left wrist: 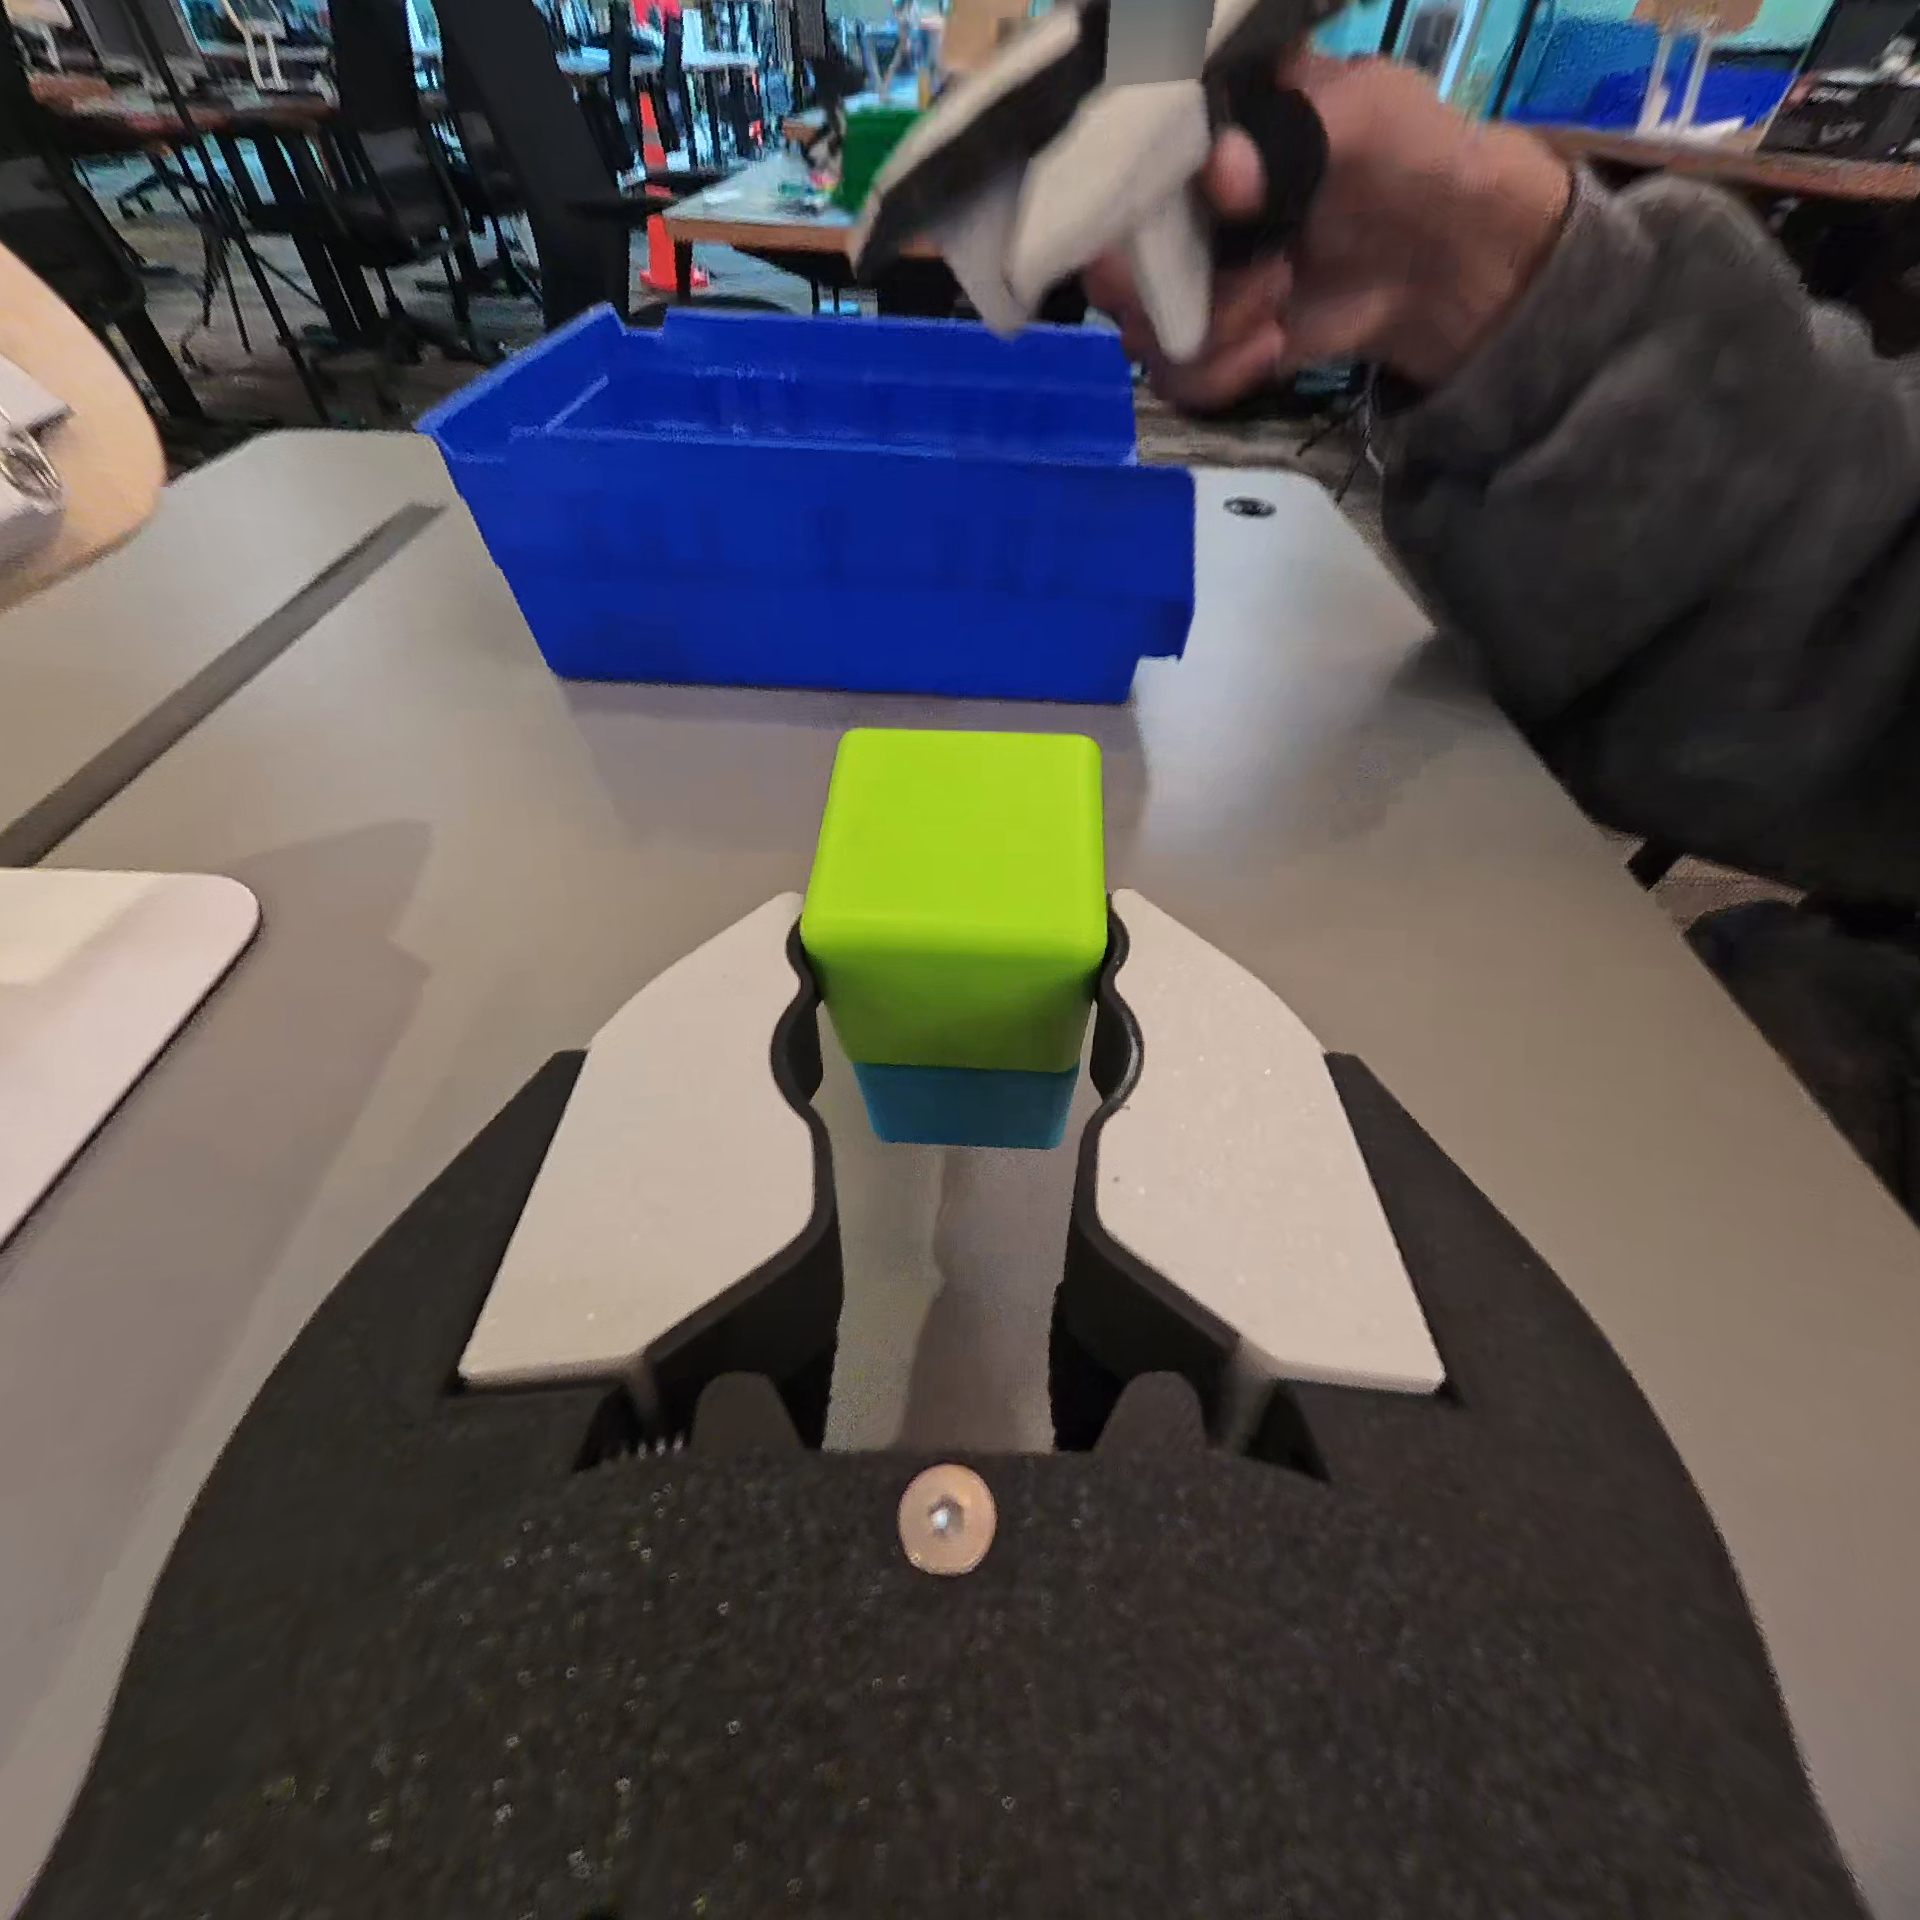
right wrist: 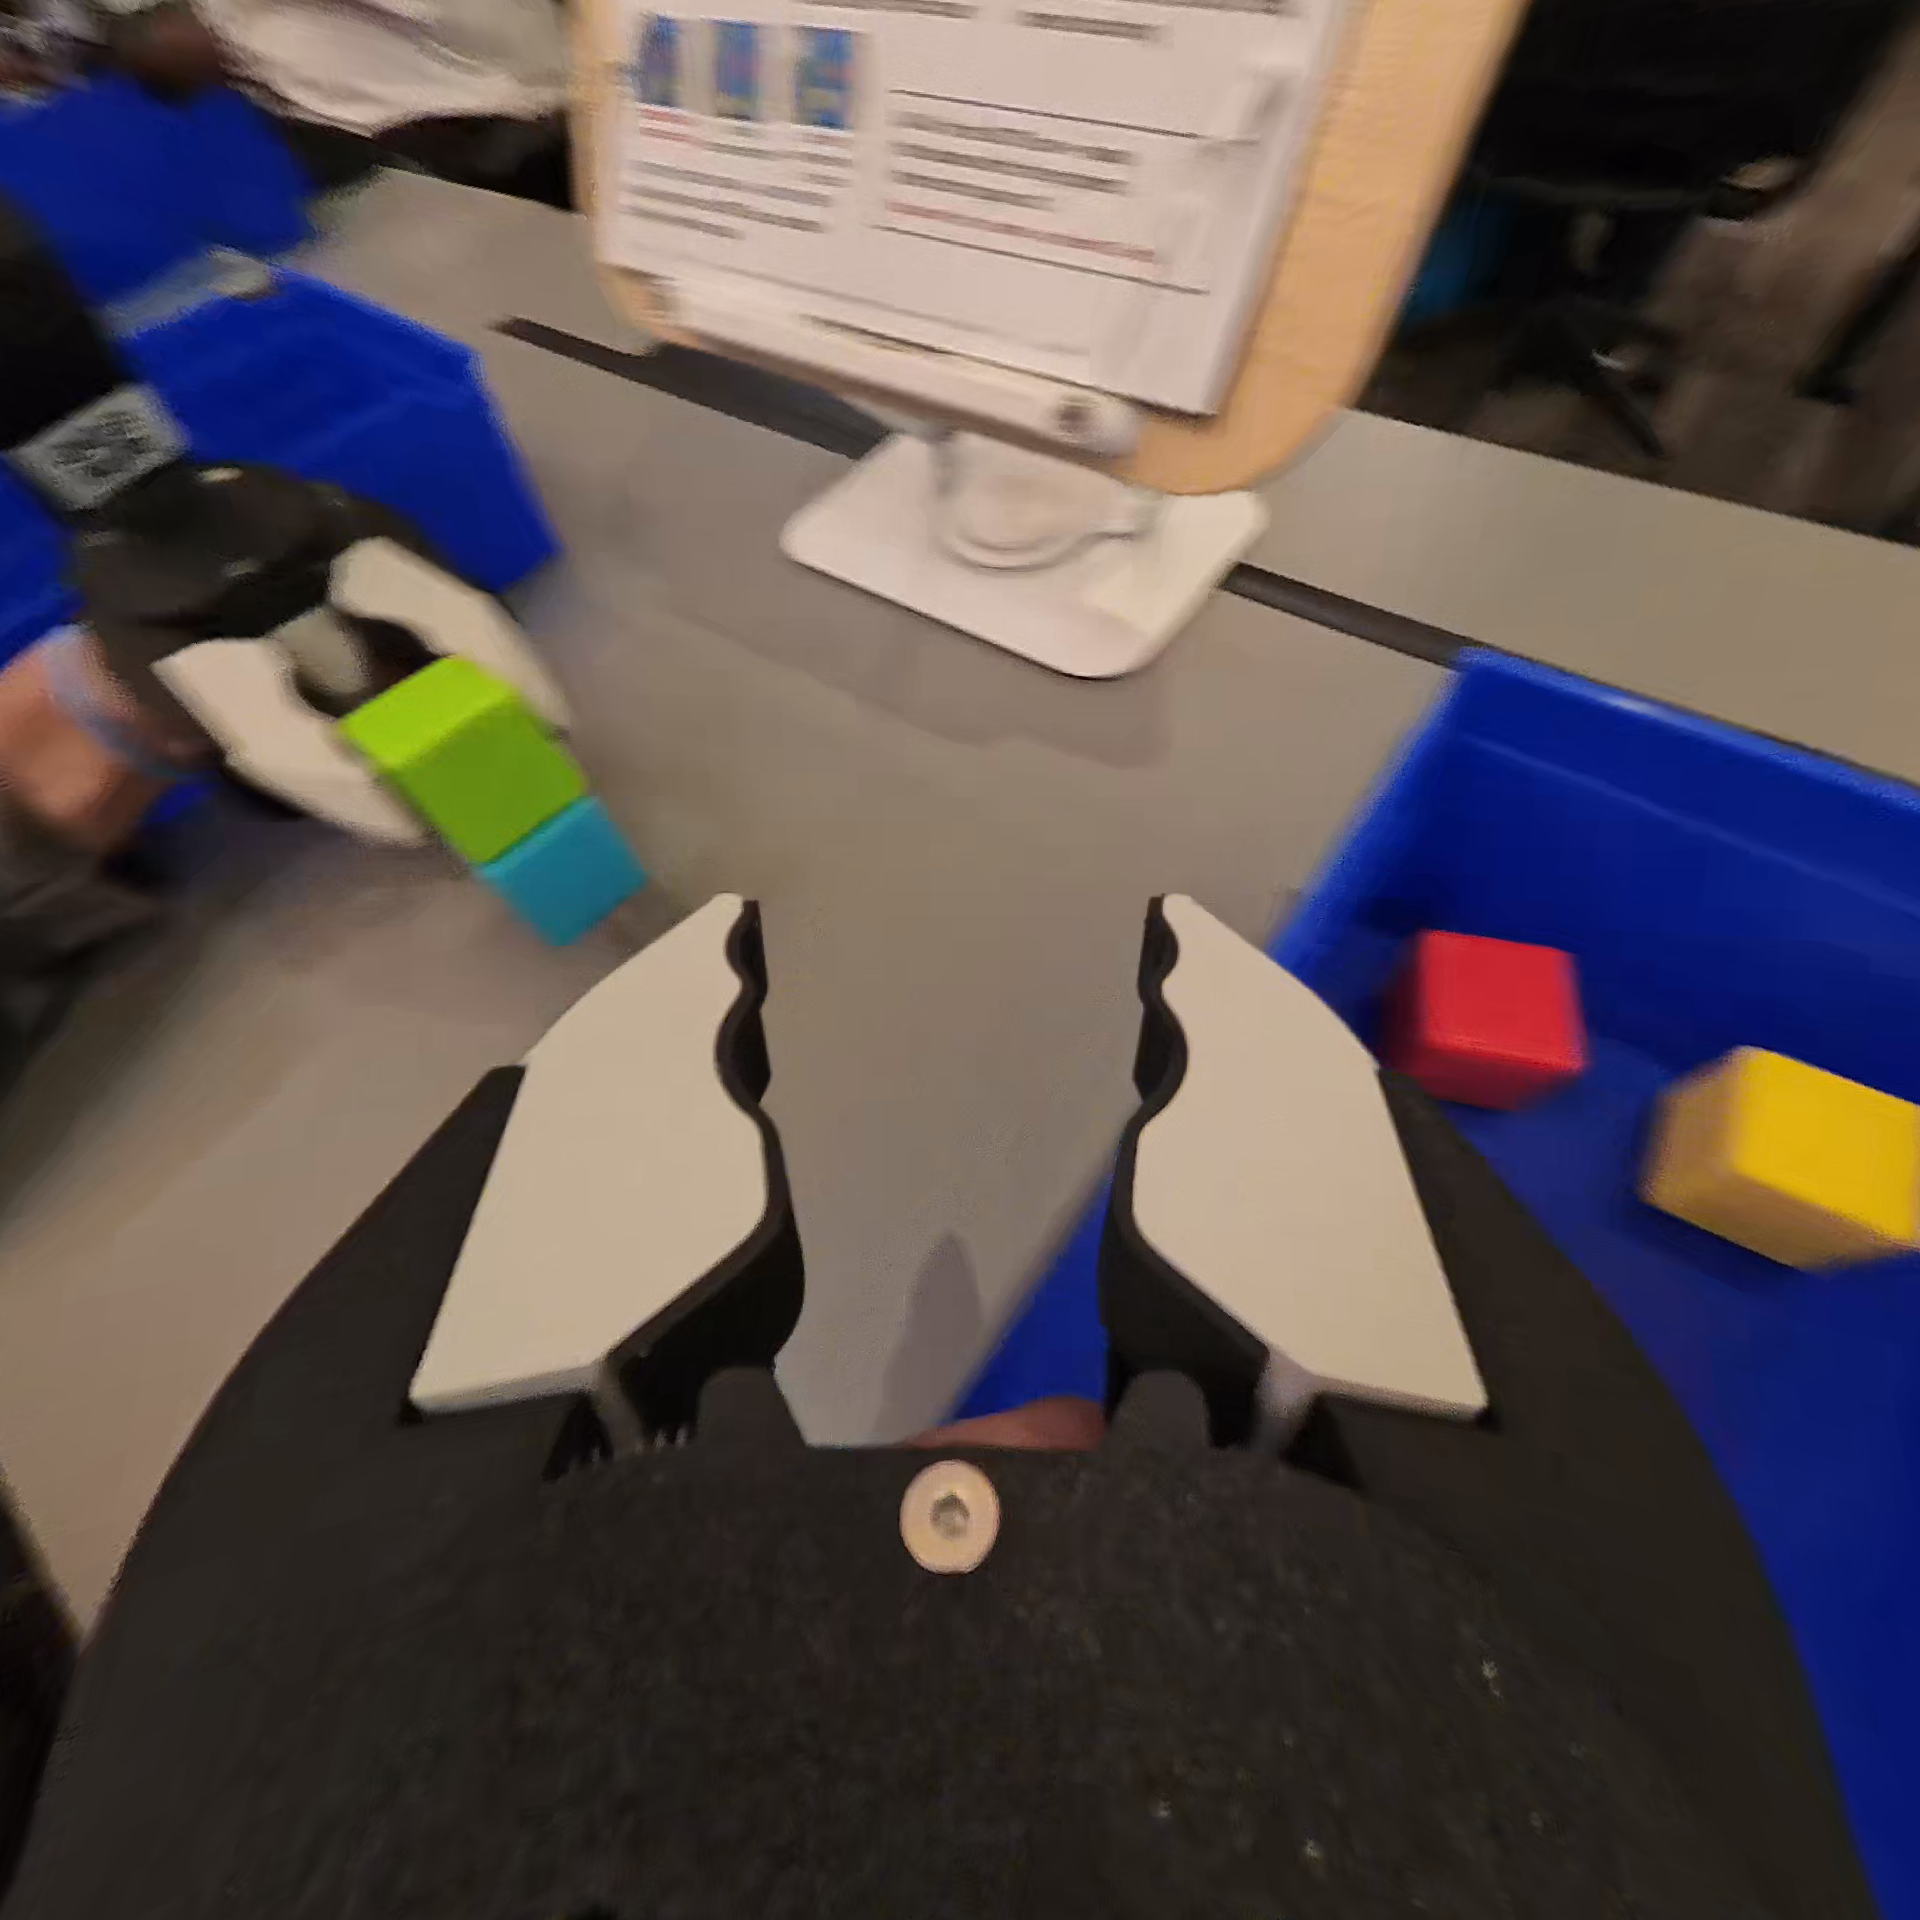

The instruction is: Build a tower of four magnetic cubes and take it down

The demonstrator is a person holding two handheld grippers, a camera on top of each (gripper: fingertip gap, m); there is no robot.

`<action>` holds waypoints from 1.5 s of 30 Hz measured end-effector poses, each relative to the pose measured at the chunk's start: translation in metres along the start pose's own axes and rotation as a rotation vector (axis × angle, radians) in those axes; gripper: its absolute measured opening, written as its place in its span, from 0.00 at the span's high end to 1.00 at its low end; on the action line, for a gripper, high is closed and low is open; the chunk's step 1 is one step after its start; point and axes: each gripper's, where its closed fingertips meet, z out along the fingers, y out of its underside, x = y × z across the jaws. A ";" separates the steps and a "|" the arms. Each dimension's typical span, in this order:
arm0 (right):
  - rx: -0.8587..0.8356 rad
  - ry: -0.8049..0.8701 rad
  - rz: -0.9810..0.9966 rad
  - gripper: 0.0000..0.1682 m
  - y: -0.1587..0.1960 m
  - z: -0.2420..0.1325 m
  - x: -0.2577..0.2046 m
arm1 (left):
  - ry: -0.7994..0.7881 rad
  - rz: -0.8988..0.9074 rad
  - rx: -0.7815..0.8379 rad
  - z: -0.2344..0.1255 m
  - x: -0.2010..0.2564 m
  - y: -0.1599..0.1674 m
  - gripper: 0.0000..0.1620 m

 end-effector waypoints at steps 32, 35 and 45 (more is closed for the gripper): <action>0.153 -0.497 -0.118 0.57 0.037 0.106 -0.169 | 0.076 -0.076 0.036 -0.020 0.024 -0.035 0.70; 0.166 -0.518 -0.122 0.58 0.040 0.109 -0.171 | 0.069 -0.083 0.019 -0.019 0.022 -0.031 0.70; 0.201 -0.571 -0.113 0.71 0.042 0.103 -0.173 | 0.126 -0.109 0.071 -0.016 0.029 -0.035 0.70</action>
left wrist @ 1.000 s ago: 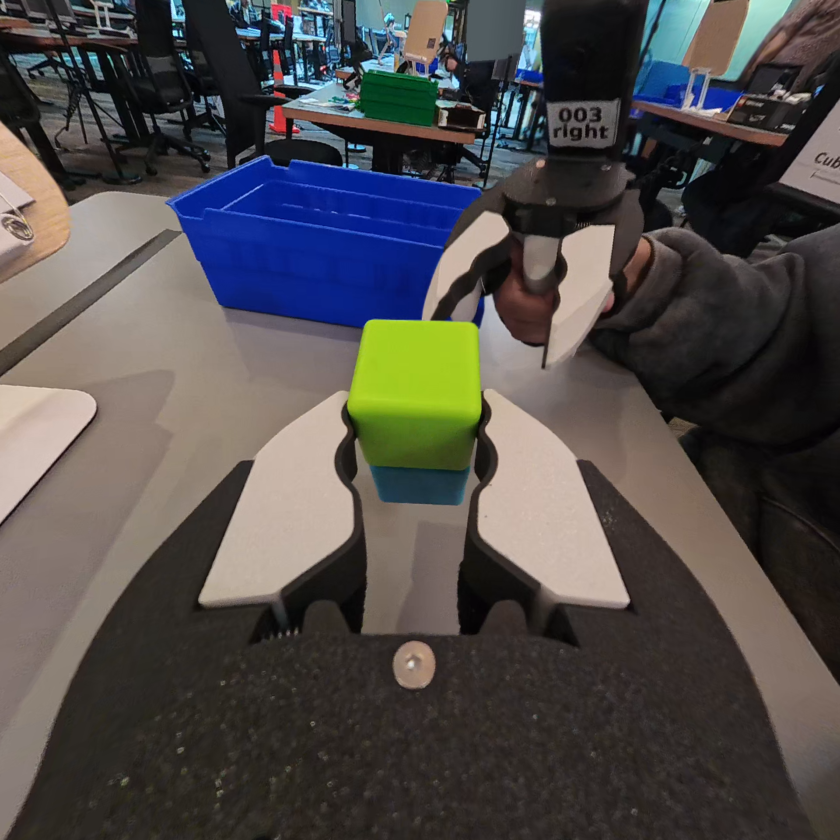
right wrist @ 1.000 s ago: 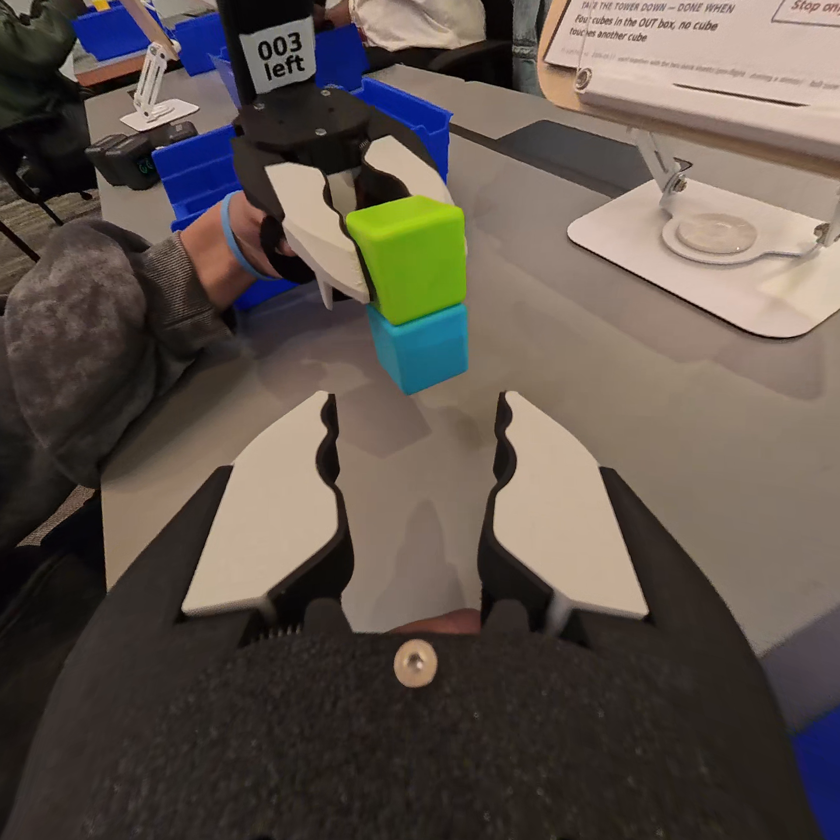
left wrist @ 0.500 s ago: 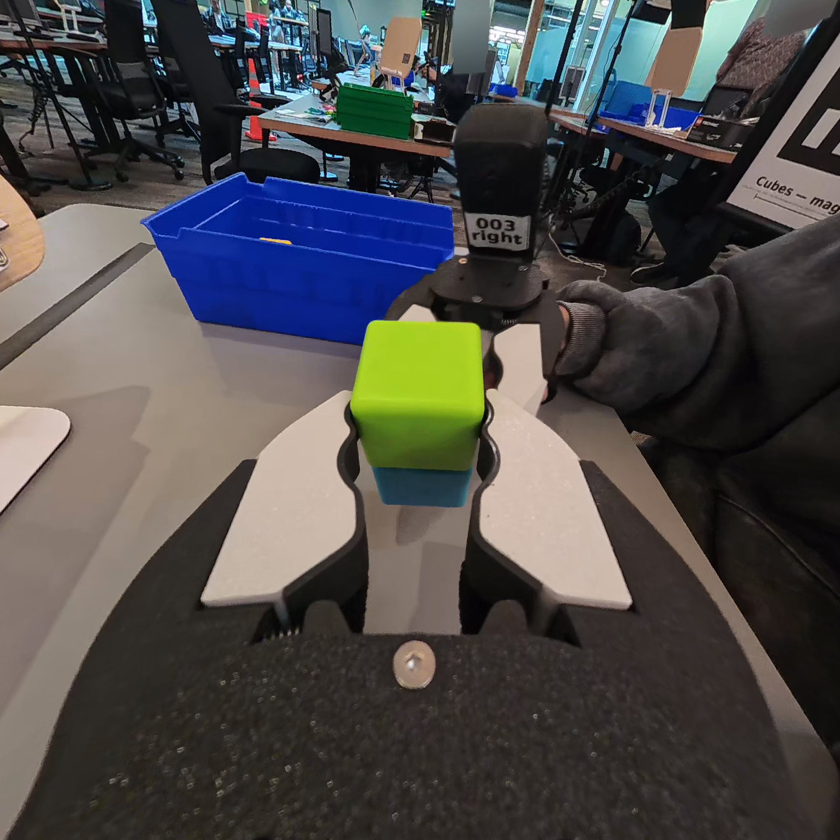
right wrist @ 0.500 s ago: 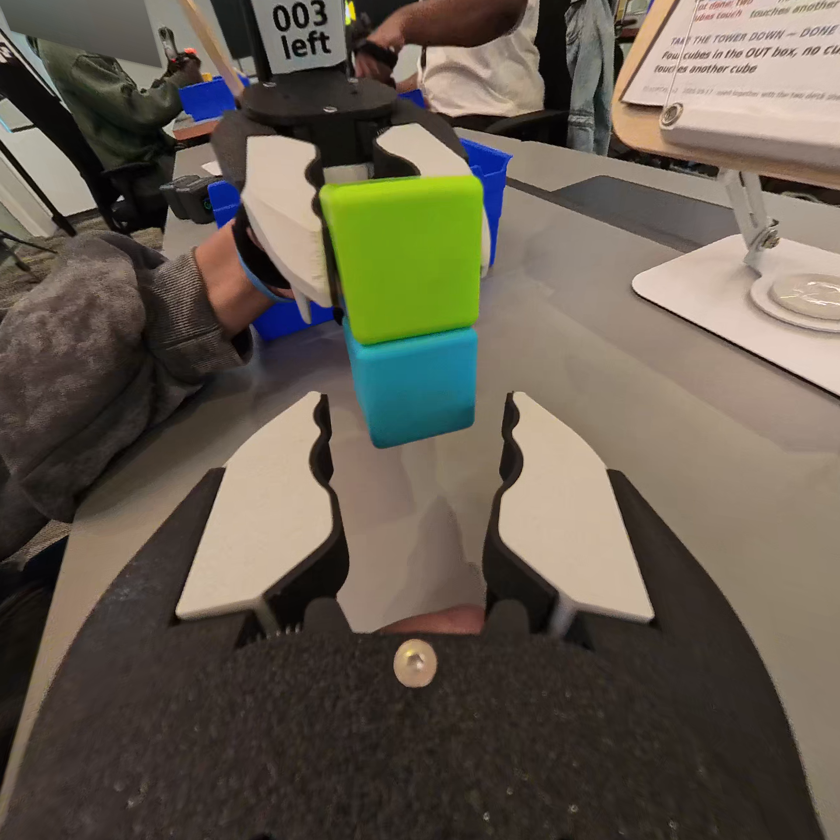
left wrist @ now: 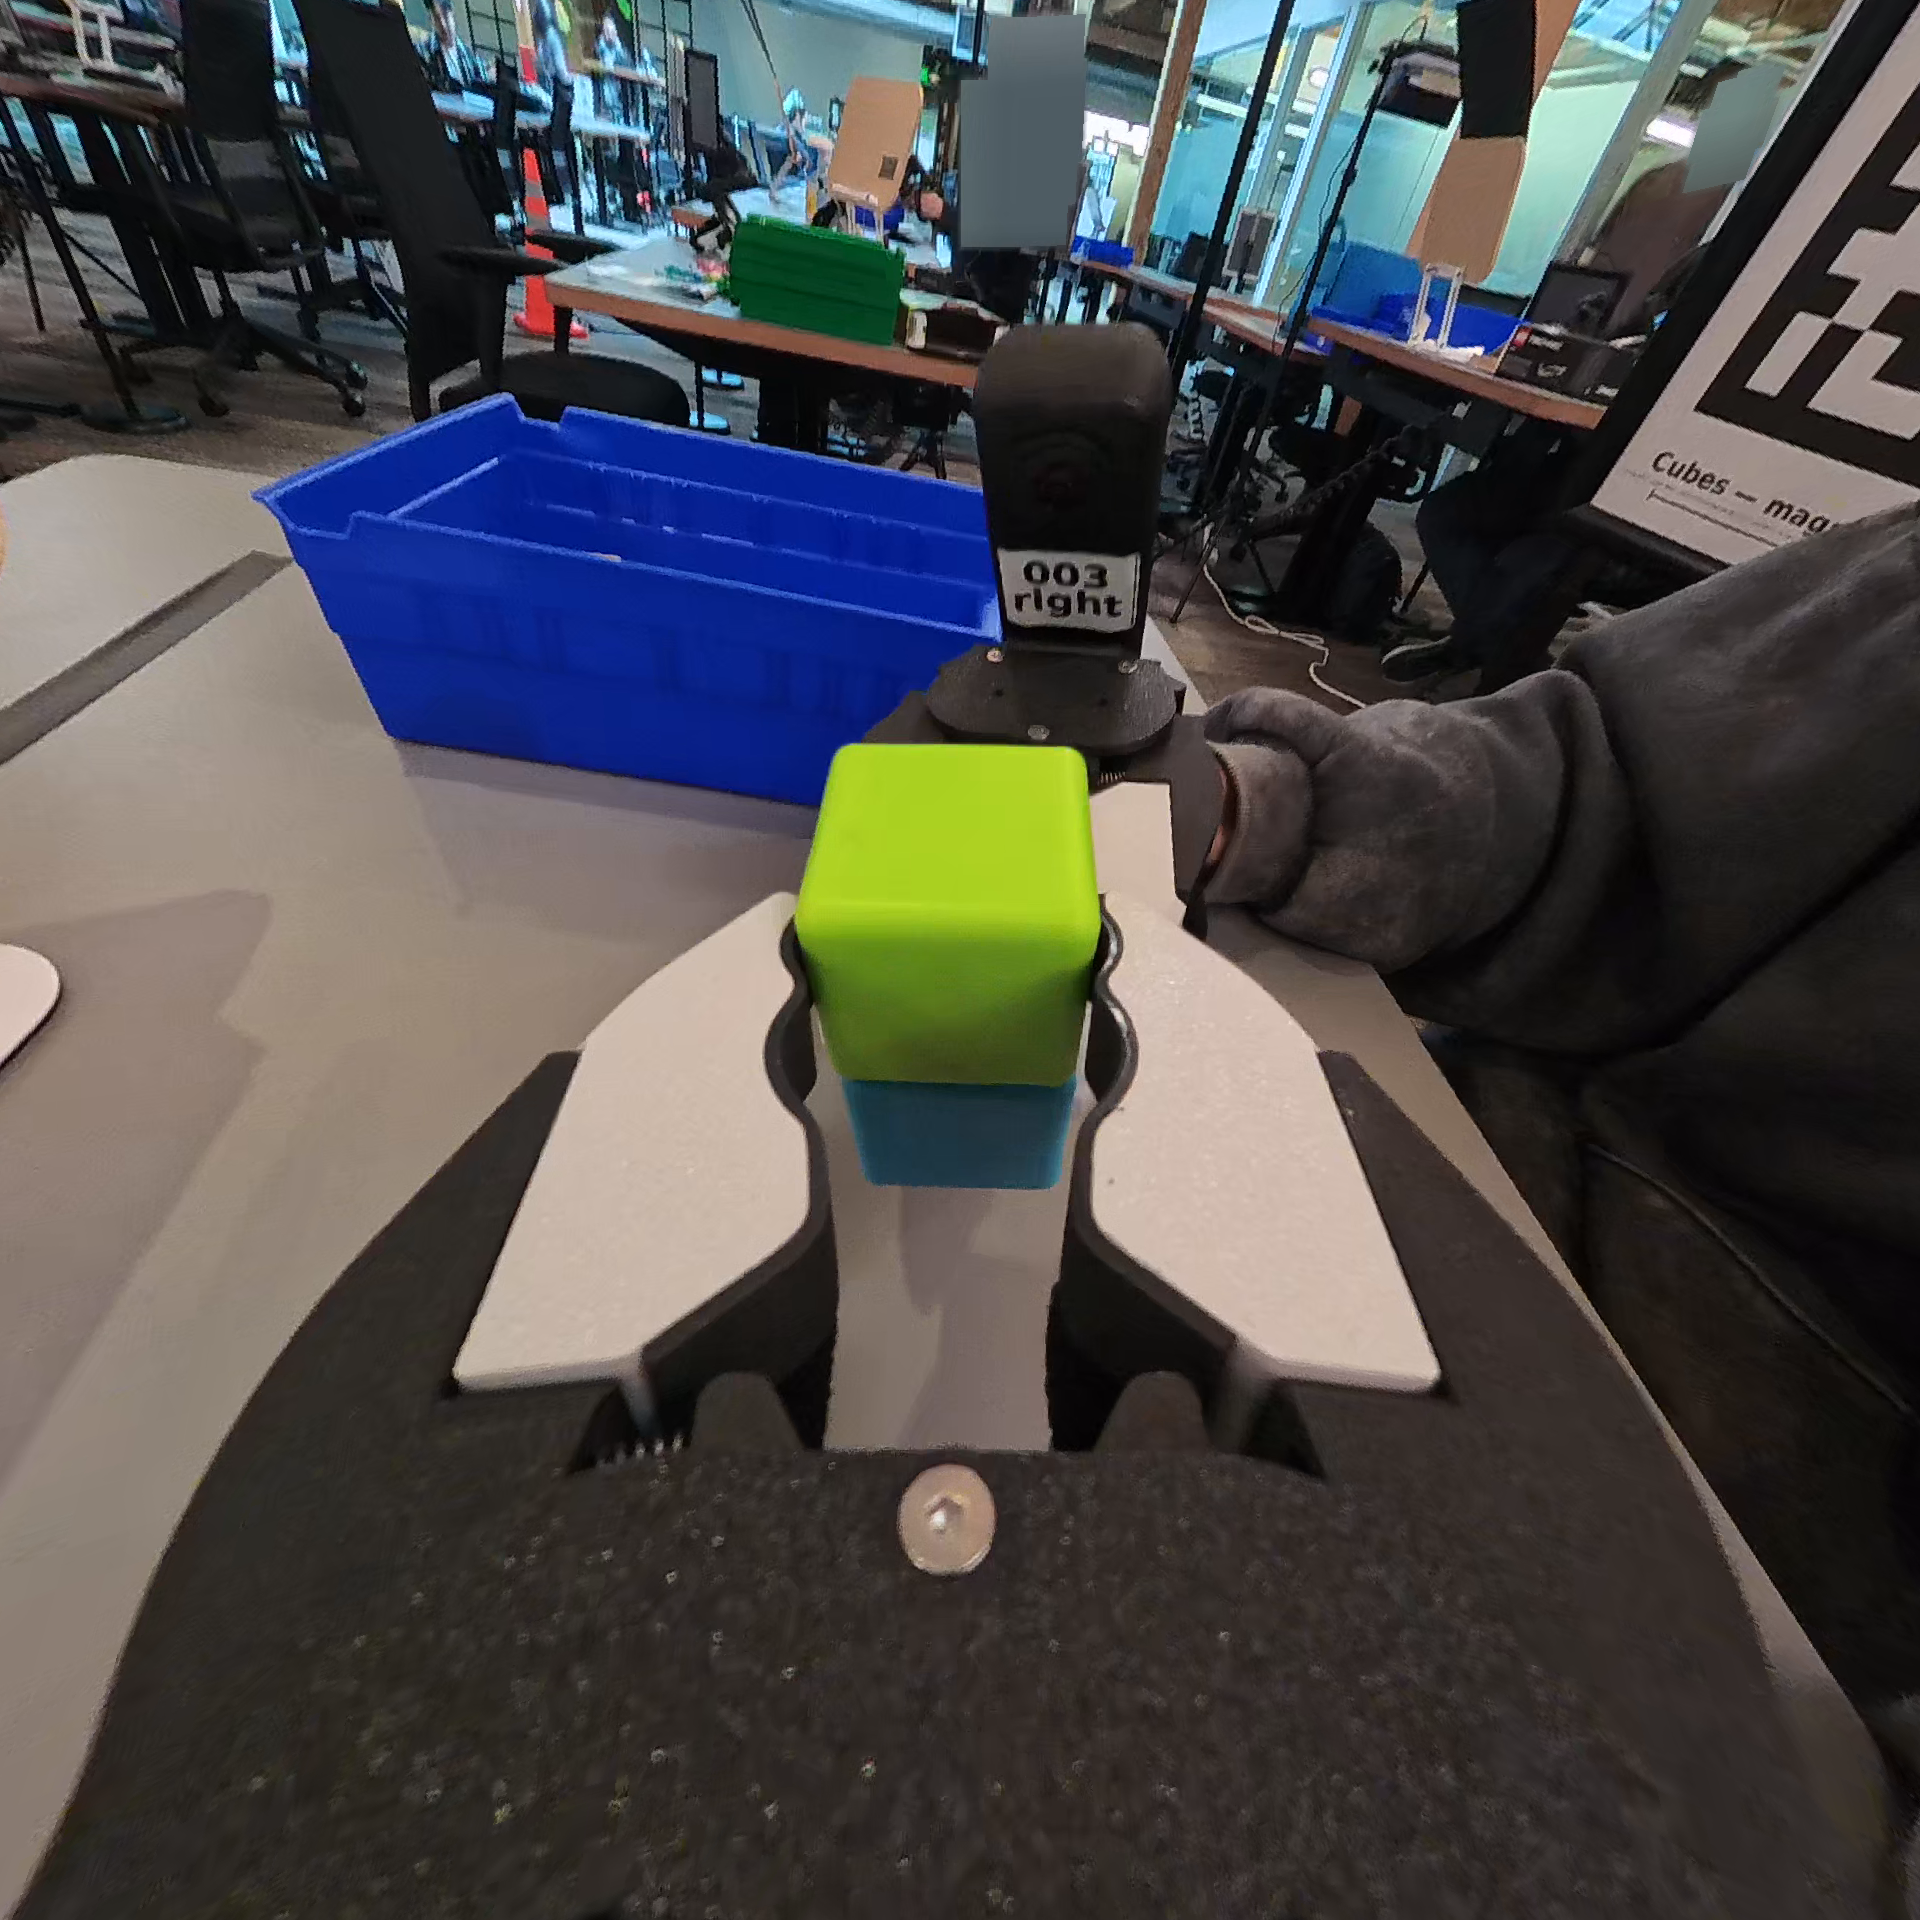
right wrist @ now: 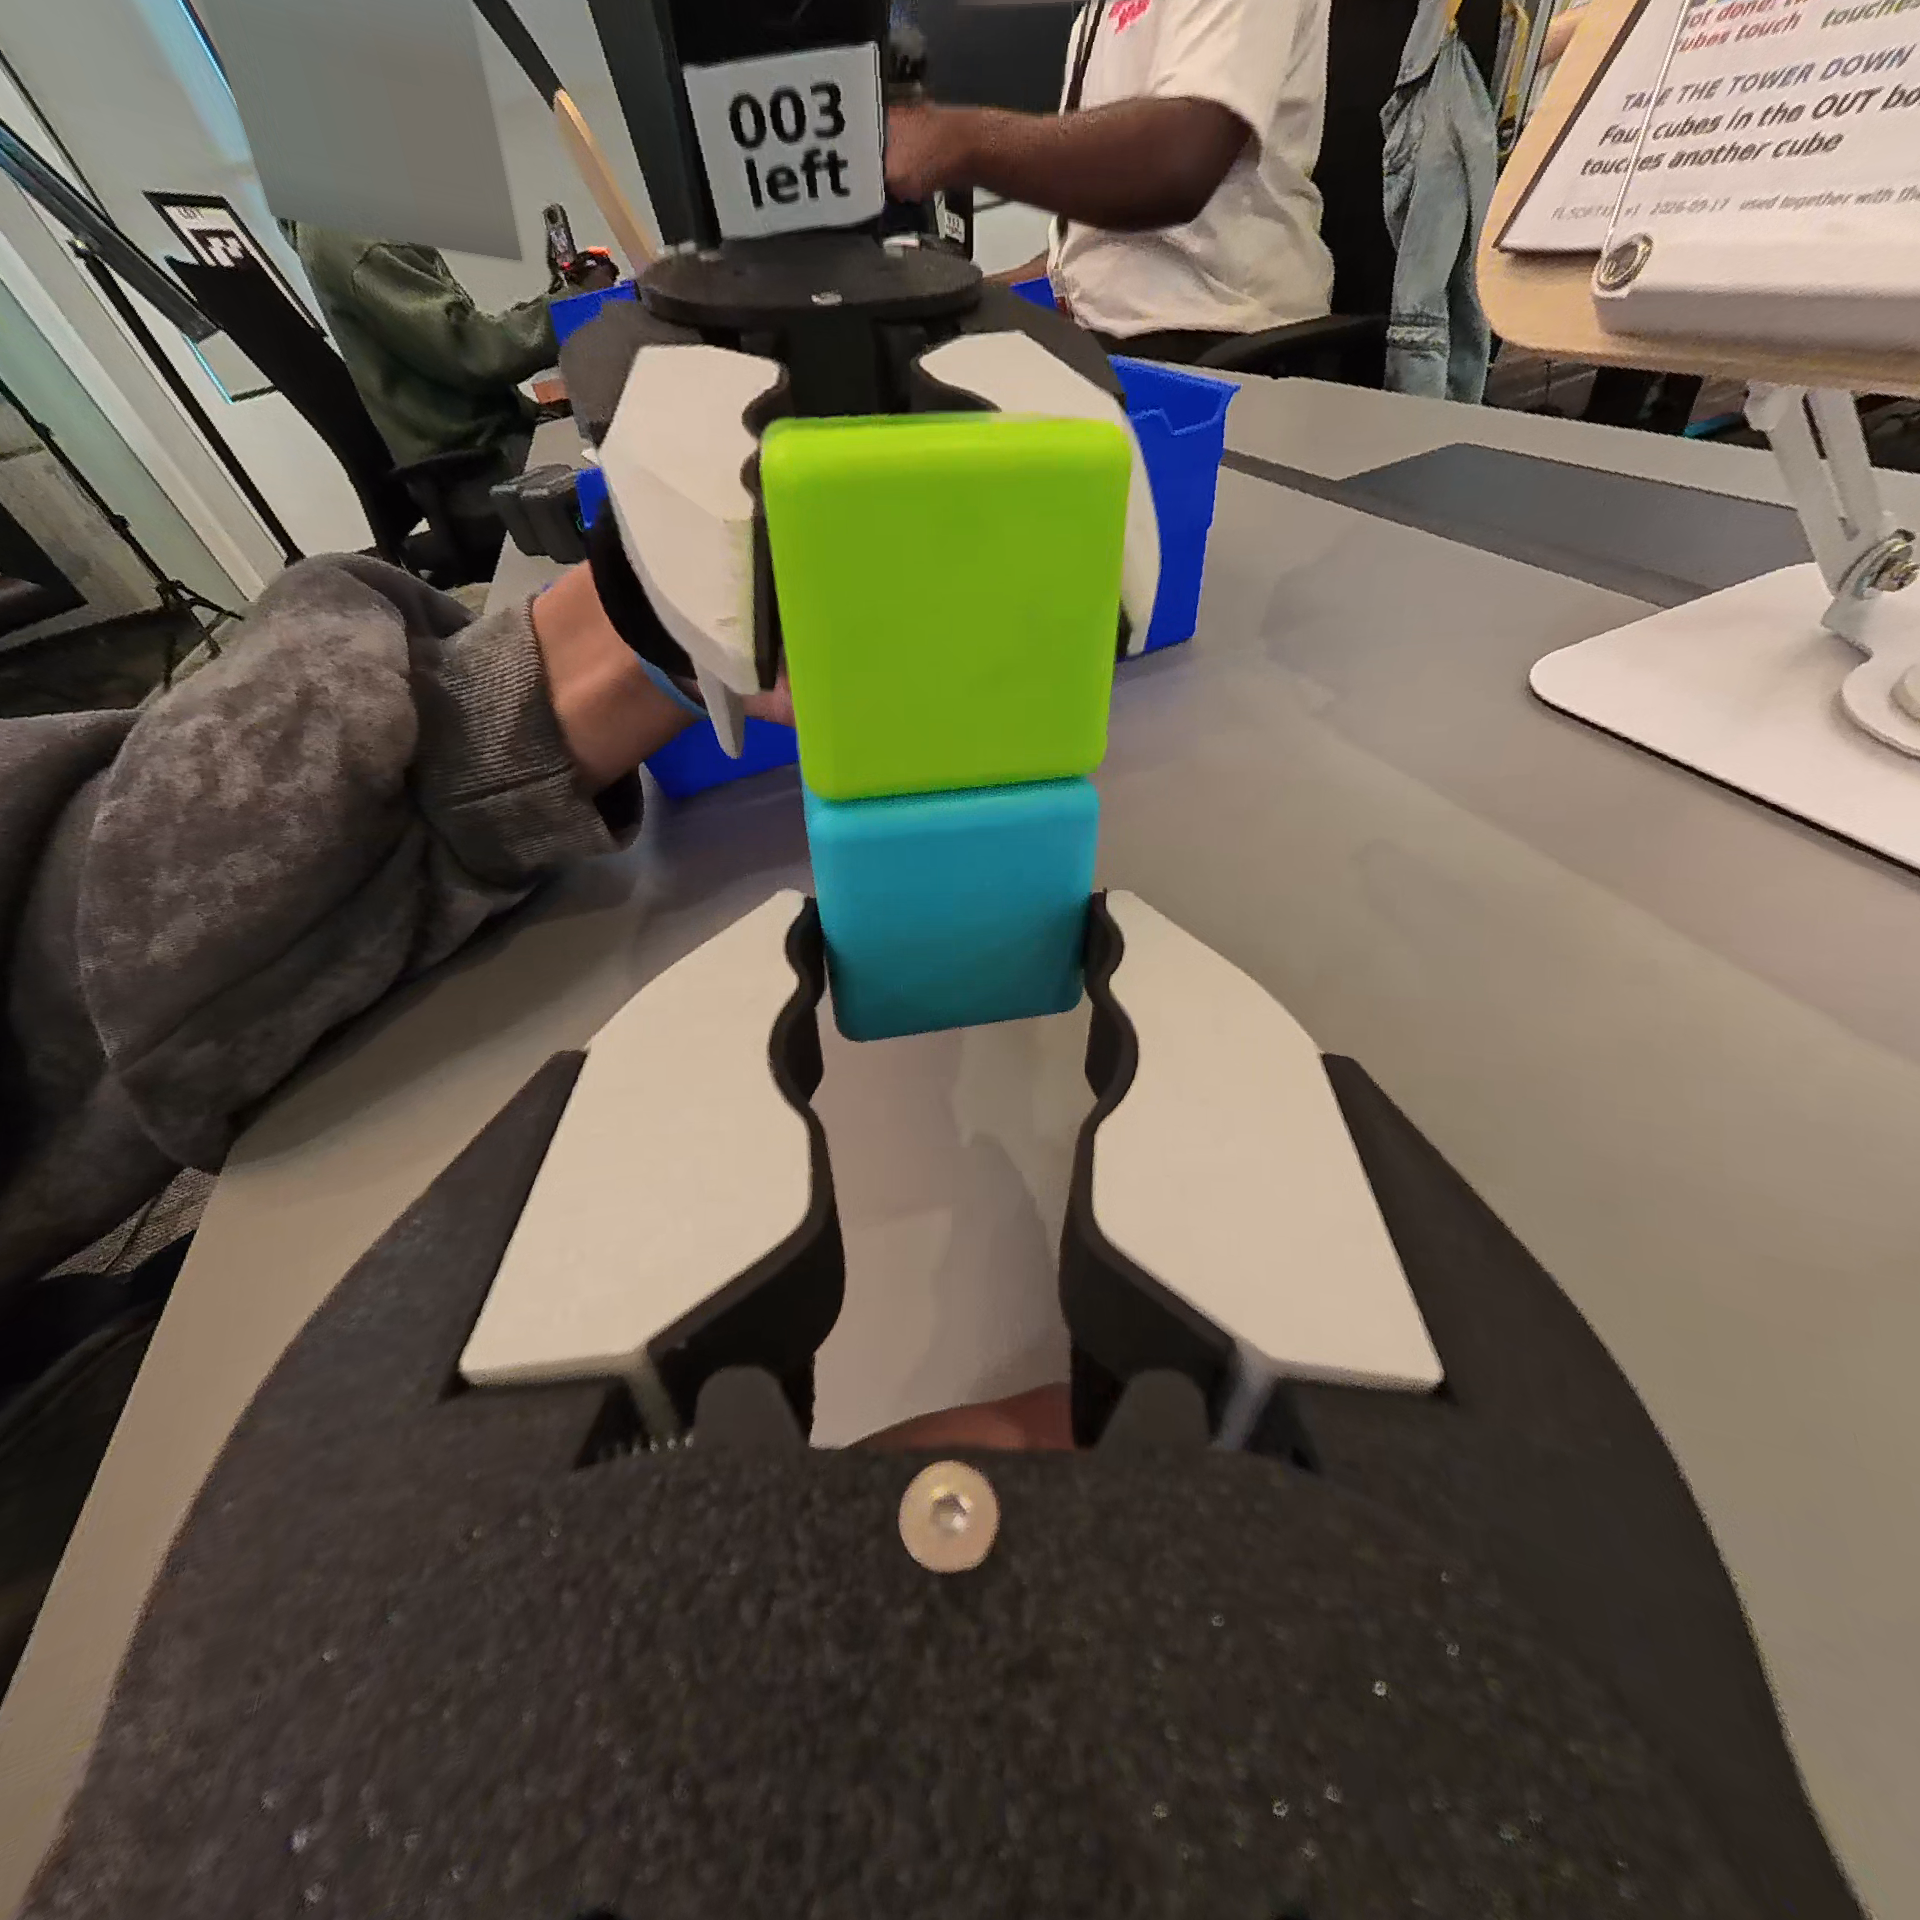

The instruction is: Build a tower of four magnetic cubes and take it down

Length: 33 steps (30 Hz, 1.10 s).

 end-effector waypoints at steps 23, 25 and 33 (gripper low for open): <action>0.149 -0.039 0.075 0.71 -0.027 -0.012 0.001 | 0.026 -0.076 0.111 0.009 -0.002 0.005 0.66; 0.154 -0.034 0.071 0.71 -0.027 -0.012 0.002 | 0.048 -0.075 0.121 0.010 0.001 0.004 0.70; 0.185 -0.042 0.109 0.66 -0.025 -0.022 -0.002 | 0.046 -0.068 0.158 -0.002 -0.004 -0.004 0.70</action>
